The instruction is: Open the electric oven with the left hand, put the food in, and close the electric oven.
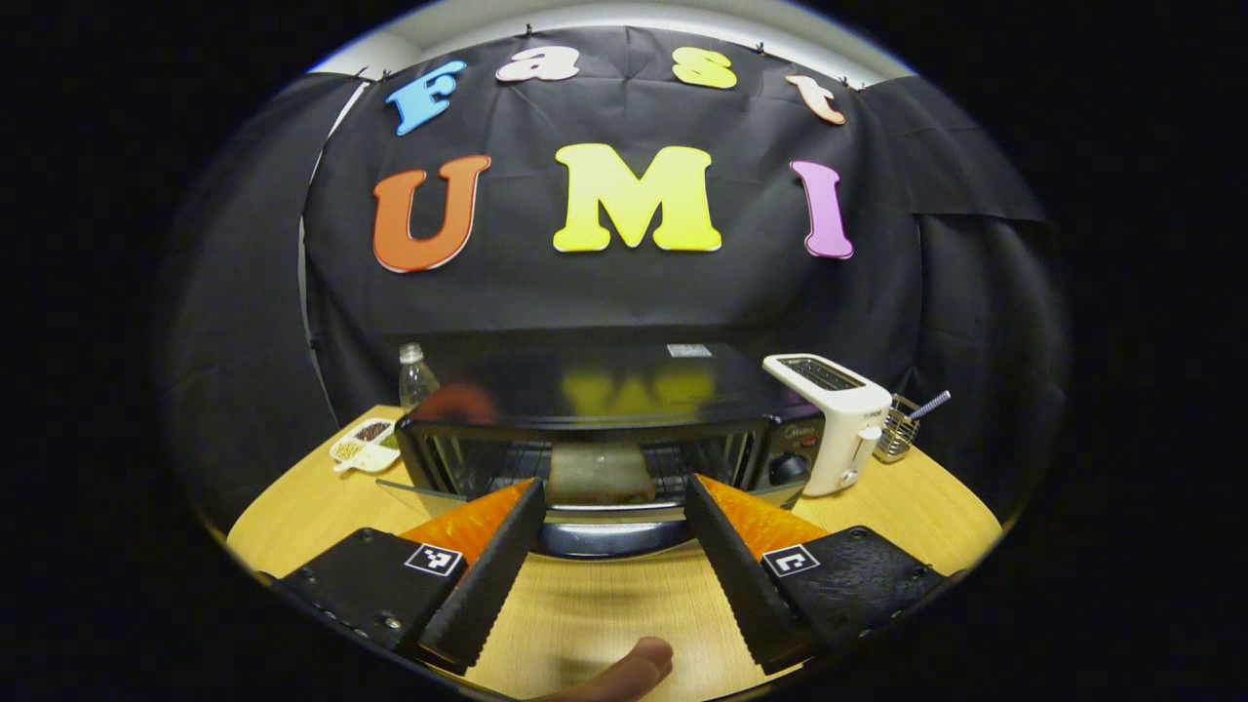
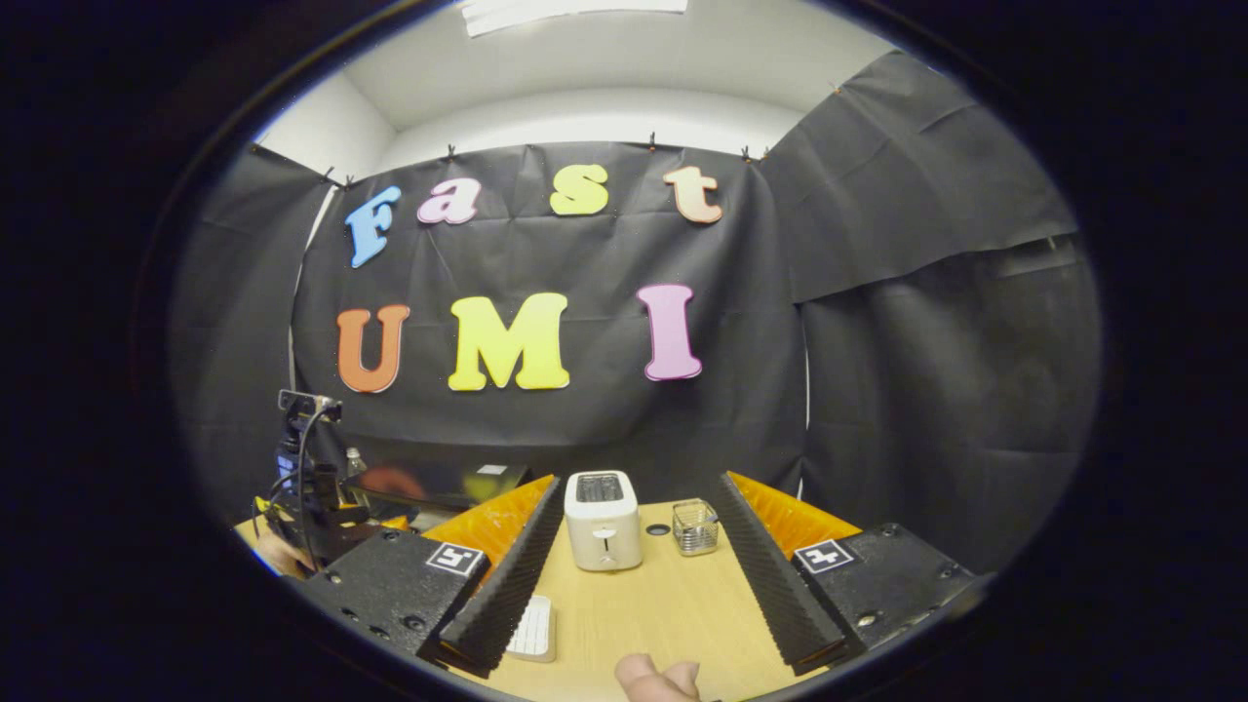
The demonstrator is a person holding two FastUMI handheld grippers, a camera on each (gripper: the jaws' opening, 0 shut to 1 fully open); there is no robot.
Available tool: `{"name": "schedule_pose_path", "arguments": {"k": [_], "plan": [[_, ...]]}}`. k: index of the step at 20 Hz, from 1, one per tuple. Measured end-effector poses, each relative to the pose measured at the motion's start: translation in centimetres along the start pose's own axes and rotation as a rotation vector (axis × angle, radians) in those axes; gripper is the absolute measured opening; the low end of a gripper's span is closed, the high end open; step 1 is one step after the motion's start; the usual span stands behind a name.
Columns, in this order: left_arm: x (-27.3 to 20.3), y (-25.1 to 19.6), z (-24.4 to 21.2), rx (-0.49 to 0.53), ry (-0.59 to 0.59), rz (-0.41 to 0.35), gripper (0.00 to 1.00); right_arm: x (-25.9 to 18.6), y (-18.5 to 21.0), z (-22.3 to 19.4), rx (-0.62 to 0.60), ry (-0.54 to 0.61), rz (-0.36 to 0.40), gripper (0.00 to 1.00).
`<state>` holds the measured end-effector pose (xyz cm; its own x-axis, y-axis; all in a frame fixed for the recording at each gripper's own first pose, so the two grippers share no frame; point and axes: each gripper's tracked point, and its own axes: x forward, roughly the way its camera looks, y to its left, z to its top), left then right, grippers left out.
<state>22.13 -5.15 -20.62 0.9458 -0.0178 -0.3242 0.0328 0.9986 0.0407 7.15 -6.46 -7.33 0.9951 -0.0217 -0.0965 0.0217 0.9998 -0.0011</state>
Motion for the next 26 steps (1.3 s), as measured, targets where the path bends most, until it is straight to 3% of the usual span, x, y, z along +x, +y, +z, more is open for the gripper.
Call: {"name": "schedule_pose_path", "arguments": {"k": [9, 10, 11, 12, 14, 15, 16, 17, 18, 20, 21, 24, 25, 26], "plan": [[3.4, 0.1, 2.6, -0.043, -0.062, -0.017, 0.95, -3.1, -0.6, 0.2, 0.010, -0.015, -0.009, 1.00], [2.9, 0.3, 2.5, -0.039, -0.053, -0.016, 0.96, -3.5, -0.8, 0.2, 0.006, -0.017, -0.013, 0.90], [2.1, 0.4, 2.7, -0.043, -0.056, -0.013, 0.96, -3.9, -0.9, 0.4, 0.001, -0.020, -0.014, 1.00], [1.1, 0.3, 3.1, -0.054, -0.059, -0.019, 0.95, -4.2, -1.0, 0.3, -0.003, -0.020, -0.016, 0.90], [-1.6, 0.2, 4.1, -0.075, -0.084, -0.030, 0.94, -5.3, -1.1, 0.6, 0.005, -0.028, -0.018, 0.90], [-3.1, 0.2, 4.6, -0.082, -0.098, -0.031, 0.95, -5.7, -1.1, 0.6, 0.006, -0.033, -0.017, 1.00], [-4.9, 0.1, 5.2, -0.084, -0.116, -0.036, 0.94, -6.1, -1.1, 0.6, 0.004, -0.036, -0.016, 0.90], [-6.6, 0.0, 5.7, -0.081, -0.131, -0.040, 0.94, -6.6, -1.1, 0.6, 0.002, -0.037, -0.015, 1.00], [-8.2, -0.2, 5.9, -0.076, -0.143, -0.047, 0.94, -7.1, -1.0, 0.7, 0.003, -0.038, -0.013, 0.90], [-11.4, -0.2, 6.0, -0.075, -0.159, -0.047, 0.94, -8.1, -0.6, 0.9, 0.005, -0.048, -0.007, 0.90], [-13.0, -0.1, 5.9, -0.076, -0.157, -0.041, 0.94, -8.5, -0.4, 0.9, 0.003, -0.050, -0.007, 1.00], [-17.3, 0.7, 5.0, -0.063, -0.148, 0.005, 0.94, -9.9, 0.7, 0.7, -0.012, -0.055, 0.017, 1.00], [-18.8, 0.4, 5.0, -0.059, -0.155, -0.001, 0.94, -10.3, 0.9, 0.6, -0.016, -0.053, 0.024, 0.90], [-20.2, 0.1, 5.1, -0.055, -0.165, -0.008, 0.94, -10.7, 1.2, 0.5, -0.017, -0.051, 0.029, 0.90]]}}
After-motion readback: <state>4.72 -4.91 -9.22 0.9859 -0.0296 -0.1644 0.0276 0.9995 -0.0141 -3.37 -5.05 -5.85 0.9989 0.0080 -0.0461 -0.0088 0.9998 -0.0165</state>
